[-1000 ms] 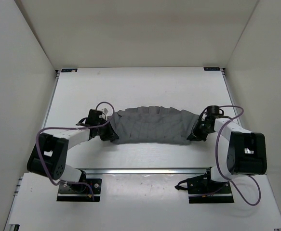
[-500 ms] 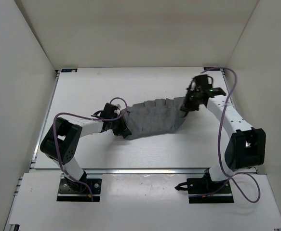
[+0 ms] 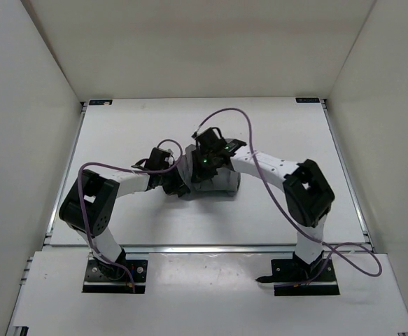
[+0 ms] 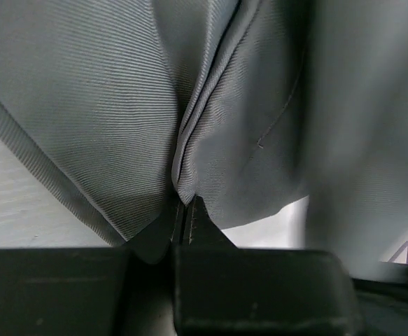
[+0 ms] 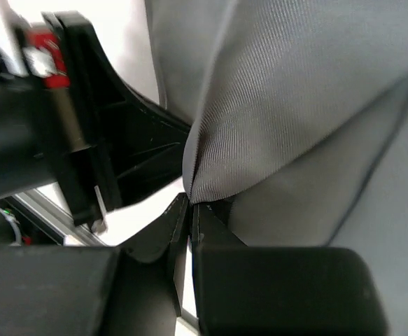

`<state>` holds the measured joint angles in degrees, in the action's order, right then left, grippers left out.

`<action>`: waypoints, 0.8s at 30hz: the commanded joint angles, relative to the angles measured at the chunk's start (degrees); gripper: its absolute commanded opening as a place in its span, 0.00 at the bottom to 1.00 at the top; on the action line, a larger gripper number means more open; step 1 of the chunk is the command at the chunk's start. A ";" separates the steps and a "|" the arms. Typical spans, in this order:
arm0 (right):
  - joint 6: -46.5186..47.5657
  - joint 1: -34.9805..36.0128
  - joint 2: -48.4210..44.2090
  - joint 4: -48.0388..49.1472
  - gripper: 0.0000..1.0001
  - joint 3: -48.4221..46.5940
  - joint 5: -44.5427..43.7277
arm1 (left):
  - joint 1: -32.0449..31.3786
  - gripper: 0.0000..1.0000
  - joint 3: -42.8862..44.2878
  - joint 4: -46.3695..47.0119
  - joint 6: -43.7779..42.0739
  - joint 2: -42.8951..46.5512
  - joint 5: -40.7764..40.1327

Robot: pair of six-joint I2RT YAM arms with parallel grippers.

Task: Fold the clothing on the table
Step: Fold the skirt

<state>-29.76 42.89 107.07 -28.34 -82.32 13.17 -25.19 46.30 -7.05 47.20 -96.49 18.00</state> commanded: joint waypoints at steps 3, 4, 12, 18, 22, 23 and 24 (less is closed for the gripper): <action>1.90 3.24 4.81 2.33 0.00 -4.33 3.97 | 1.02 0.00 -0.86 0.10 -1.06 0.60 -0.77; 1.55 3.68 5.34 2.06 0.00 -4.51 3.62 | 1.02 0.00 -0.69 0.45 -2.01 0.60 -0.08; 4.00 3.86 12.62 -1.53 0.00 -6.87 2.05 | 4.70 0.27 -4.11 1.16 -1.94 3.40 2.30; -0.90 3.16 16.68 -8.48 0.00 -12.32 -8.15 | 9.36 0.46 -7.19 -0.86 1.04 15.77 -1.11; -0.75 2.81 15.82 -10.16 0.03 -14.96 -8.96 | 12.97 0.65 -9.30 -2.52 3.95 27.55 -6.55; -0.48 3.07 15.46 -10.07 0.06 -15.84 -8.52 | 13.76 0.65 -9.39 -3.40 4.47 30.63 -7.70; 0.57 3.16 14.15 -10.16 0.16 -16.11 -7.38 | 14.37 0.66 -9.39 -3.67 4.91 32.05 -9.80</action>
<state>-30.11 46.35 122.83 -36.93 -95.55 7.92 -12.34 36.99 -9.47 49.63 -70.17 14.31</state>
